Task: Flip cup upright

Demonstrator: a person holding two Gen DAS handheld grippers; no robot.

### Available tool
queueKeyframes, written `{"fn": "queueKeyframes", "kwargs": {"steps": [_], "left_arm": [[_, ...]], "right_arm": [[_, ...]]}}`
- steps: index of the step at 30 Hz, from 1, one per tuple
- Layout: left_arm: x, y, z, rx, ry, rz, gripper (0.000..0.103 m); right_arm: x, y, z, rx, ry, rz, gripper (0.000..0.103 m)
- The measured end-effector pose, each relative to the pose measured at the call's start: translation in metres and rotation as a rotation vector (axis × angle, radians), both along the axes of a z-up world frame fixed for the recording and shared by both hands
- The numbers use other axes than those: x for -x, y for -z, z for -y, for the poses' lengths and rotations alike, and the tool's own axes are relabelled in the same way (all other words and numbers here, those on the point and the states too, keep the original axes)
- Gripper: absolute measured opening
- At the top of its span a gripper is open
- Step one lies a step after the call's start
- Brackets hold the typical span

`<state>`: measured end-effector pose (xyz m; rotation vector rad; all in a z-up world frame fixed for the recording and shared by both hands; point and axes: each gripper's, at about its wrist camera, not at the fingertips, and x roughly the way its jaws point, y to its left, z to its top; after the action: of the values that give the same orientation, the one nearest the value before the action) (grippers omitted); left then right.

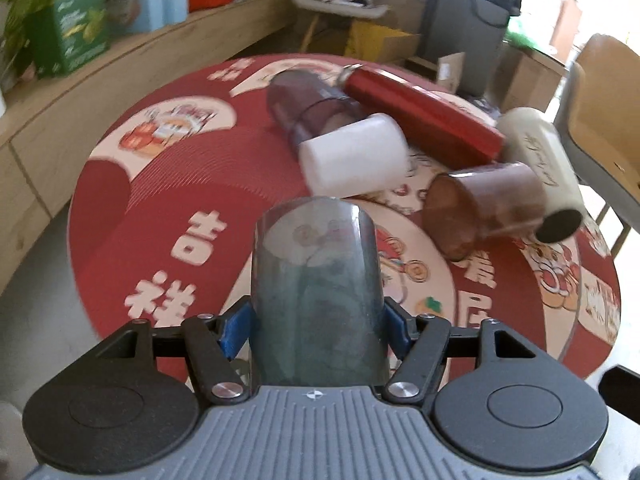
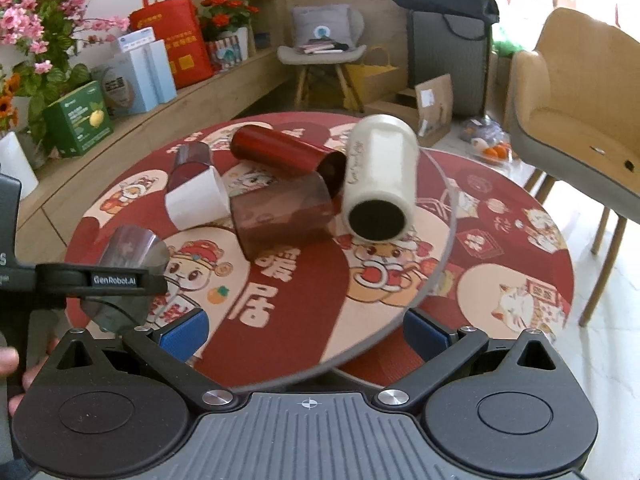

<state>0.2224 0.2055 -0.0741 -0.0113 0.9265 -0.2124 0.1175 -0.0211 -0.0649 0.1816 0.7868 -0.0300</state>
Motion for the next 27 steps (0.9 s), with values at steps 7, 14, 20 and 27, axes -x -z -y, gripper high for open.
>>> {"fn": "queueKeyframes", "kwargs": {"steps": [7, 14, 20, 27], "left_arm": [[0.018, -0.025, -0.017, 0.015, -0.021, 0.119, 0.094], [0.030, -0.041, -0.059, 0.056, -0.097, 0.137, 0.095], [0.029, -0.041, -0.107, 0.072, -0.164, 0.062, 0.095], [0.033, -0.032, -0.132, 0.066, -0.268, 0.079, 0.095]], "right_arm": [[-0.005, 0.007, -0.003, 0.004, -0.004, -0.029, 0.103], [-0.022, 0.008, -0.021, 0.016, -0.046, -0.049, 0.103], [-0.043, -0.002, -0.052, 0.015, -0.137, -0.035, 0.103], [-0.090, 0.005, -0.088, -0.082, -0.206, -0.100, 0.103]]}}
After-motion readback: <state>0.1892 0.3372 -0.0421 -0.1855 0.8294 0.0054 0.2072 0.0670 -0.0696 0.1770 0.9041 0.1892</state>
